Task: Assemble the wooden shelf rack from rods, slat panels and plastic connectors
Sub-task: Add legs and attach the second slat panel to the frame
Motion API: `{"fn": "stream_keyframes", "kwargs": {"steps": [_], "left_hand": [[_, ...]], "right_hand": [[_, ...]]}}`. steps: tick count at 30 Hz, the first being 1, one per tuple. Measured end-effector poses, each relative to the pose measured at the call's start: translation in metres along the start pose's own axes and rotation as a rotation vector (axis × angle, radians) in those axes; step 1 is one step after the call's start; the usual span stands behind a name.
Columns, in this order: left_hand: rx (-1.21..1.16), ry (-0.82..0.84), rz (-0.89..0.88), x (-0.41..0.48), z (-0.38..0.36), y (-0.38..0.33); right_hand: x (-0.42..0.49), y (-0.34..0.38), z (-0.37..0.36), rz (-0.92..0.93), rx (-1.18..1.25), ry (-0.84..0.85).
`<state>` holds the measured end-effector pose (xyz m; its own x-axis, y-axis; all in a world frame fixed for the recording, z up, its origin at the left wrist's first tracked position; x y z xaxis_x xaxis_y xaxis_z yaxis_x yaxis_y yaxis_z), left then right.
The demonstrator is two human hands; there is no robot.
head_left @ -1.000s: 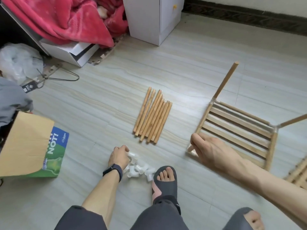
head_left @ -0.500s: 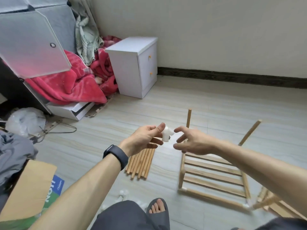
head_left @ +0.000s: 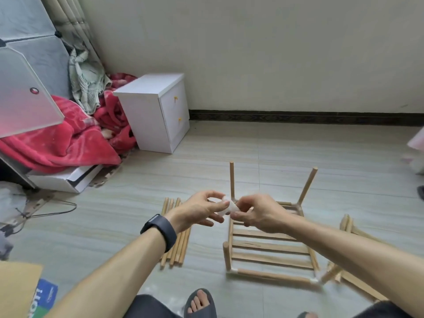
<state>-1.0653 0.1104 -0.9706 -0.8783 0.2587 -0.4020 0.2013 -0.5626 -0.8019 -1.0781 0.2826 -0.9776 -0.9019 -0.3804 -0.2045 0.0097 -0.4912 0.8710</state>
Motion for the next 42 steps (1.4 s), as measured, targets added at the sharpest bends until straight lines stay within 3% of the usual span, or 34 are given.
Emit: {"fn": "stream_keyframes", "kwargs": {"steps": [3,8,24,42], "left_hand": [[0.086,0.048,-0.005,0.003,-0.003,0.008],[0.108,0.197,0.037,0.008,-0.015,0.025],[0.329,0.139,0.18,0.019,-0.031,0.044],[0.447,0.182,0.109,0.018,-0.044,0.048]], "right_hand": [[0.0,-0.013,-0.014,-0.095,0.053,0.084],[0.003,-0.03,-0.029,-0.277,0.405,0.132],[-0.001,-0.064,-0.048,-0.353,0.307,0.143],[-0.006,-0.067,-0.052,-0.37,0.065,0.186]]}}
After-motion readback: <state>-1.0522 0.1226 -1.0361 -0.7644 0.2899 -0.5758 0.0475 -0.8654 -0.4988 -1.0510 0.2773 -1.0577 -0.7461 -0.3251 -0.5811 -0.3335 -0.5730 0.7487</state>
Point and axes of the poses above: each hand's wrist, its own x-axis towards the middle knuckle, its own z-axis out of the back of the hand, y = z × x, the point moved 6 cm from there along x, towards the middle knuckle, and after that the axes turned 13 degrees about x, right-handed, at the moved point
